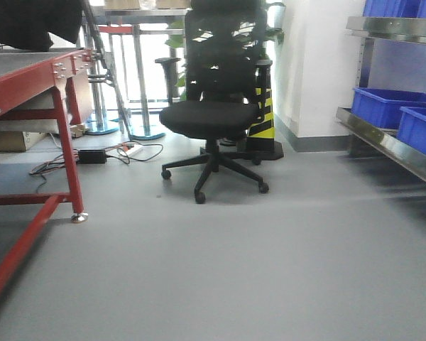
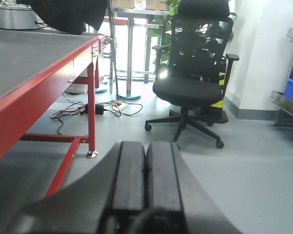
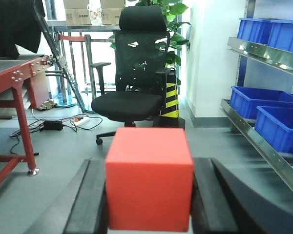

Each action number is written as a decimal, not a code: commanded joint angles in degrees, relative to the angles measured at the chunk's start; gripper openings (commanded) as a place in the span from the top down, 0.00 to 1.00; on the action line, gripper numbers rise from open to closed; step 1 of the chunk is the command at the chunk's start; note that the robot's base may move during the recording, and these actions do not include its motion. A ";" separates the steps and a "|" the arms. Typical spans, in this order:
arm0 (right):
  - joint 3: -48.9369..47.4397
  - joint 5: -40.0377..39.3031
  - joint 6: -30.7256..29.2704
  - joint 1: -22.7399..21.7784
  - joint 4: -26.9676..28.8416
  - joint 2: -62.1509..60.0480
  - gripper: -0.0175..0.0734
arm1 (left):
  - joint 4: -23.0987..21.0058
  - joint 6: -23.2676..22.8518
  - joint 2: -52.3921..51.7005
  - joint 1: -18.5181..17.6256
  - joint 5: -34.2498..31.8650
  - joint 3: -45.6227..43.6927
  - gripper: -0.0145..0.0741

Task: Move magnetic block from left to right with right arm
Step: 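Drive across the room carrying the red cube in the right gripper, then approach the second grey table holding the red cube, then lower the red cube onto the table with the right gripper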

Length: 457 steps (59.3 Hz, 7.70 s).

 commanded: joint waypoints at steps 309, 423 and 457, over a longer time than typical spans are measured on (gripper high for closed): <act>-1.80 -5.27 -0.07 -0.23 -0.32 0.67 0.51 | 0.00 -0.25 -0.37 -0.30 -5.05 0.54 0.97; -21.74 12.13 0.52 15.07 -3.39 35.54 0.51 | 0.00 -0.25 -0.37 -0.30 -5.05 0.54 0.97; -51.71 42.35 38.48 38.32 -10.72 75.36 0.50 | 0.00 -0.25 -0.37 -0.30 -5.05 0.54 0.97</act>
